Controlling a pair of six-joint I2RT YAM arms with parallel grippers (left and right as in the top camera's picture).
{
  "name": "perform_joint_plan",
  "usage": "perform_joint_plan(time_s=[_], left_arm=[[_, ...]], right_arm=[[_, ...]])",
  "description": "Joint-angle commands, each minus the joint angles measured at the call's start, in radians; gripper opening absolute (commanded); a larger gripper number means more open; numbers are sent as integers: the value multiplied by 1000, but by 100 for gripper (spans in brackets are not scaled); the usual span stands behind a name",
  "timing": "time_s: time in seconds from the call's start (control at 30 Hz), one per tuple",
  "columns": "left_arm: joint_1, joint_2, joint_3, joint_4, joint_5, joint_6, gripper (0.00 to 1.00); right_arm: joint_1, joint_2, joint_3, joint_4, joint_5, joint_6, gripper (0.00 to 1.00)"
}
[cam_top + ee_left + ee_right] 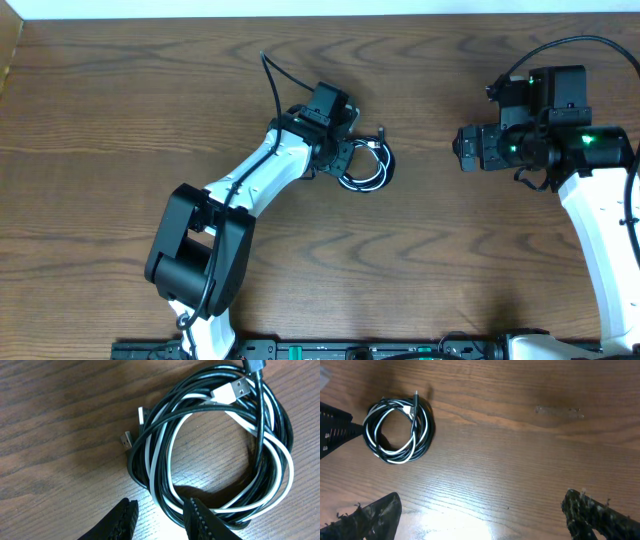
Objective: Untangle cables
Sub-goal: 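Lower the left gripper onto the cable coil and grasp it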
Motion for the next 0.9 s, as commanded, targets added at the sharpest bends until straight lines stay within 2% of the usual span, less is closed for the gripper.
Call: perform_joint_plan(time_s=[0.0, 0.63, 0.87], left_arm=[[3, 18, 0, -8, -3, 20, 36], [2, 21, -41, 19, -2, 24, 36], [2, 21, -44, 46, 63, 27, 36]], right_arm=[[-4, 0, 13, 2, 5, 14, 99], [-4, 0, 13, 2, 4, 14, 99], [-4, 0, 13, 2, 4, 14, 99]])
